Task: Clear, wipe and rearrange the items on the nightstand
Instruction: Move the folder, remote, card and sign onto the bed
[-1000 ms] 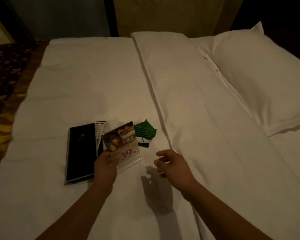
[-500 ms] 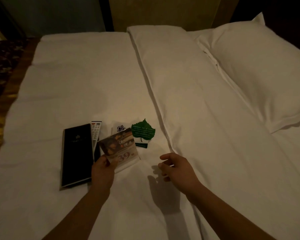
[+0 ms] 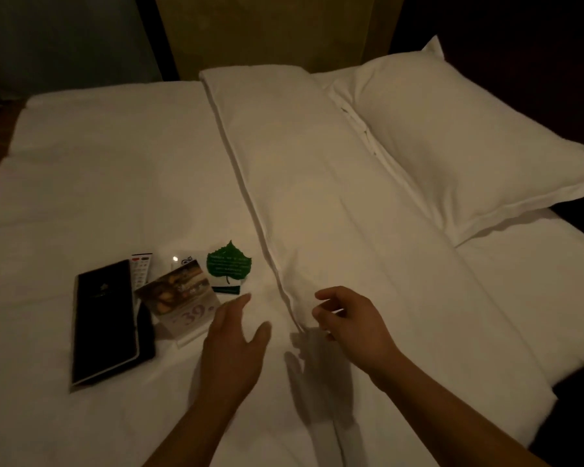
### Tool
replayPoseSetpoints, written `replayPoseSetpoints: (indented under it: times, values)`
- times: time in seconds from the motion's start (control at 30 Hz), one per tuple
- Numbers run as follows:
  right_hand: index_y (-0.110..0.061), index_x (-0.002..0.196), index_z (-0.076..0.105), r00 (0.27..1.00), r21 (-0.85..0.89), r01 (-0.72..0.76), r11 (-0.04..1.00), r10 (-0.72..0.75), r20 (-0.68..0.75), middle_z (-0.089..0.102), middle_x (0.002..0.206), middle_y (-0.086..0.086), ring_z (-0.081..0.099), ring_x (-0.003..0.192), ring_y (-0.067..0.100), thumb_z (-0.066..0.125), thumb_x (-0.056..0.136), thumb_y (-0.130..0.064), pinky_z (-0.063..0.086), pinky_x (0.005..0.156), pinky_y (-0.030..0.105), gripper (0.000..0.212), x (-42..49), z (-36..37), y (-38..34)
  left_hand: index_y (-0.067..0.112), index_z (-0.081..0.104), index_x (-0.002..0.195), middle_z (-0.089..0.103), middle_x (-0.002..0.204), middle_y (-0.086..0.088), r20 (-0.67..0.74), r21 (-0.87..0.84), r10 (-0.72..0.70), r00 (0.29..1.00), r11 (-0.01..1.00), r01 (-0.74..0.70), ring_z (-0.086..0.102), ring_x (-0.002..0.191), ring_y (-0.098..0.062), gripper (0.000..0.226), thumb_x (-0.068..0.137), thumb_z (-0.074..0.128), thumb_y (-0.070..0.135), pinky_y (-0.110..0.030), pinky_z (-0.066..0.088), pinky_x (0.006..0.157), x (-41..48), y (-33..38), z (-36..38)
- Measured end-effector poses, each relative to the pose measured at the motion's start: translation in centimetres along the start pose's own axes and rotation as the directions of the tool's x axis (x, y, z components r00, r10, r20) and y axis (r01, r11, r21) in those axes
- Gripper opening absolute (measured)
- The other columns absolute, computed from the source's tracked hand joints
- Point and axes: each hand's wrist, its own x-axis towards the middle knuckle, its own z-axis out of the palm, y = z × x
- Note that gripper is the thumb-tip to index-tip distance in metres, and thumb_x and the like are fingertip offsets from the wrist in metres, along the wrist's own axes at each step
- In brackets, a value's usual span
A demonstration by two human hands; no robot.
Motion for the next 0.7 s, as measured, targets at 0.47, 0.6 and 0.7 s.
replayPoseSetpoints:
  times: [0.47,0.6,0.7]
  values:
    - [-0.036,0.118,0.059,0.943,-0.224,-0.005,0.975,-0.069,-0.325,0.066,0.100,-0.016,0.061,0.080,-0.002,0.060,0.090,-0.045,0.049,0.071,0.020,0.029,-8.6,-13.9,5.6,0.040,0.002,0.155,0.007,0.167,0.000,0.378,0.470,0.390,0.840,0.700,-0.537,0.000,0.153,-0.023,0.074,0.088,0.016,0.071,-0.049,0.000,0.122,-6.3,13.4,10.0]
    - [-0.035,0.118,0.058,0.914,-0.237,-0.077,0.968,-0.026,-0.405,0.066,0.102,-0.015,0.062,0.083,0.001,0.060,0.089,-0.047,0.053,0.076,0.027,0.031,-12.2,-18.5,8.9,0.038,0.004,0.155,0.008,0.167,-0.001,0.433,0.415,0.460,0.776,0.662,-0.624,-0.001,0.153,-0.022,0.071,0.093,0.025,0.067,-0.048,0.000,0.122,-9.7,16.9,14.2]
    - [-0.036,0.118,0.059,0.881,-0.212,-0.121,0.970,0.007,-0.472,0.065,0.102,-0.015,0.062,0.083,0.000,0.061,0.088,-0.048,0.053,0.074,0.025,0.032,-15.2,-21.6,11.5,0.039,0.004,0.155,0.007,0.167,-0.001,0.491,0.370,0.485,0.724,0.635,-0.677,-0.002,0.153,-0.022,0.073,0.092,0.024,0.069,-0.048,-0.001,0.122,-12.6,19.0,17.5]
